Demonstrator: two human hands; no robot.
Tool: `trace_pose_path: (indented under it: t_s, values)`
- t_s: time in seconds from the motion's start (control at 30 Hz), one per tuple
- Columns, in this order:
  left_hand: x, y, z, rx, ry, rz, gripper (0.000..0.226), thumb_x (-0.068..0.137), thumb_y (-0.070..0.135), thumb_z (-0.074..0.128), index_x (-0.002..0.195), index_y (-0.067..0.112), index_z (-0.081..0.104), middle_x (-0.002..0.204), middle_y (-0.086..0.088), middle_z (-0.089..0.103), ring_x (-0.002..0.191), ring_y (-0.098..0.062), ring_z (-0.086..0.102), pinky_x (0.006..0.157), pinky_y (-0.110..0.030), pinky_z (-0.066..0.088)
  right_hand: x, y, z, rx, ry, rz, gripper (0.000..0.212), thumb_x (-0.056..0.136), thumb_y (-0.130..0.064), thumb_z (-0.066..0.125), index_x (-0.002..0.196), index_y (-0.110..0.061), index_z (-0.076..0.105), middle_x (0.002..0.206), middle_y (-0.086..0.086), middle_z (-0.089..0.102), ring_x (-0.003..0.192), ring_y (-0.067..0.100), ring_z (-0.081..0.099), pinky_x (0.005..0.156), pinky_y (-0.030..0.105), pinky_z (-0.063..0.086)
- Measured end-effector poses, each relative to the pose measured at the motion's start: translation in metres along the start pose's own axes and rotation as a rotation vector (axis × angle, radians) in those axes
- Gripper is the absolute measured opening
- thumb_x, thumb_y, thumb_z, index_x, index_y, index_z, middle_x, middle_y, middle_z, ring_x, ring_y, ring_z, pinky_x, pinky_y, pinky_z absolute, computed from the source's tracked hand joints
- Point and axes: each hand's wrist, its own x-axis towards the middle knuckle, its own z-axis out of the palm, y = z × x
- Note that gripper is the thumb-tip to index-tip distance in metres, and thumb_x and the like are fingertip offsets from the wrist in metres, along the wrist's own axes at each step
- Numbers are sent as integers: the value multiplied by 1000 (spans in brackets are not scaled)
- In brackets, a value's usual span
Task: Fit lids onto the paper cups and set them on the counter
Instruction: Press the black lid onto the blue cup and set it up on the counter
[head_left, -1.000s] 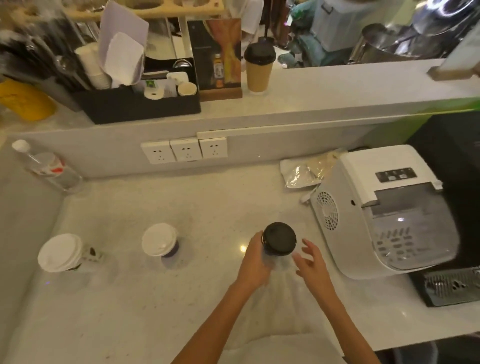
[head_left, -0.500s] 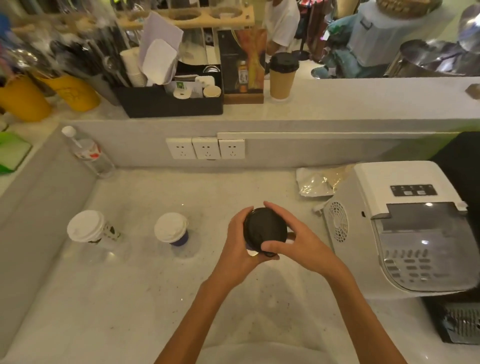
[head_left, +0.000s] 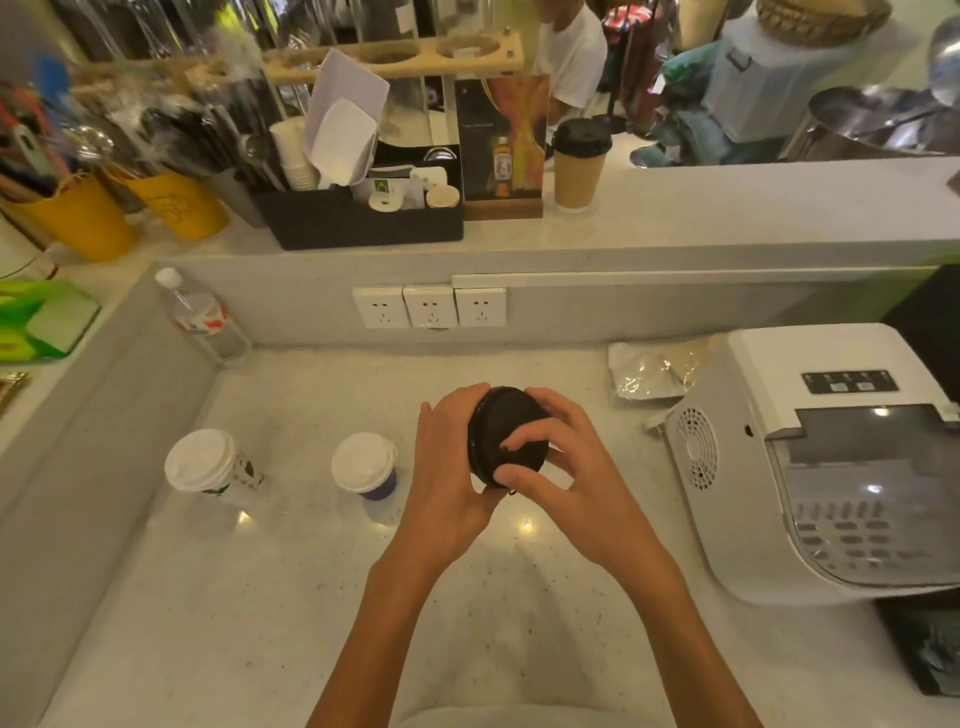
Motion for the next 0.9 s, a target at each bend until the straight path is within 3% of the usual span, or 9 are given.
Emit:
trace_pose_path:
  t_s: [0.1, 0.23, 0.3, 0.4, 0.5, 0.57, 0.67, 0.8, 0.9]
  values:
    - [1, 1, -2, 94, -14, 46, 77, 76, 23, 83, 132, 34, 32, 137, -5, 50, 129, -24, 48, 119, -58, 23, -2, -6, 2, 56, 5, 35, 20, 84, -15, 77, 97, -26, 66, 138, -16, 40, 130, 8, 44, 109, 32, 45]
    - [2, 6, -8, 115, -14, 80, 76, 77, 24, 81, 132, 28, 30, 137, -11, 51, 131, -28, 47, 123, -39, 5, -5, -16, 3, 112, 31, 35, 22, 80, -12, 80, 88, -29, 68, 136, -20, 41, 128, 8, 48, 105, 26, 49]
    - [0, 8, -12, 56, -13, 55, 74, 76, 24, 81, 133, 30, 33, 138, -6, 49, 131, -26, 47, 123, -45, 16, -6, -18, 2, 176, 34, 49, 23, 78, -10, 81, 82, -29, 69, 136, -22, 45, 128, 7, 50, 103, 27, 50]
    - [-3, 9, -19, -162, -23, -97, 84, 74, 15, 85, 138, 28, 32, 140, 5, 41, 129, -17, 45, 107, -45, 47, -10, -21, -1, 310, -29, 62, 26, 76, -7, 81, 74, -31, 72, 143, -26, 49, 132, 5, 49, 102, 21, 48]
    - [-4, 8, -24, -219, 16, -90, 85, 72, 11, 86, 139, 23, 34, 134, 25, 39, 128, -7, 45, 103, -41, 51, -14, -24, 0, 317, -31, 40, 26, 76, -10, 82, 72, -34, 73, 146, -30, 46, 135, 1, 45, 107, 21, 43]
    - [-4, 11, -25, -257, 85, -65, 85, 70, 6, 87, 133, 28, 36, 127, 43, 38, 126, 5, 44, 103, -29, 51, -16, -26, 1, 342, -11, 16, 19, 73, -21, 83, 70, -36, 72, 148, -30, 44, 138, -2, 41, 107, 19, 41]
    - [-3, 14, -23, -334, 228, -57, 89, 65, -2, 88, 128, 31, 36, 126, 44, 40, 124, 9, 45, 99, -15, 48, -20, -28, 2, 412, 17, -46, 13, 76, -25, 76, 72, -36, 69, 150, -28, 44, 140, -5, 38, 99, 11, 44]
    - [-4, 17, -16, -395, 283, -36, 91, 66, -4, 87, 131, 31, 34, 133, 29, 38, 126, 4, 45, 102, -18, 47, -25, -32, 4, 517, 22, -100, 5, 81, -29, 72, 78, -33, 68, 148, -17, 51, 140, 8, 44, 106, 24, 45]
    - [-5, 16, -16, -386, 280, 5, 93, 68, -1, 87, 133, 34, 32, 133, 38, 37, 129, 4, 42, 101, -16, 47, -26, -34, 1, 584, 17, -120, 14, 83, -41, 74, 82, -30, 66, 150, -7, 50, 141, 15, 45, 113, 46, 37]
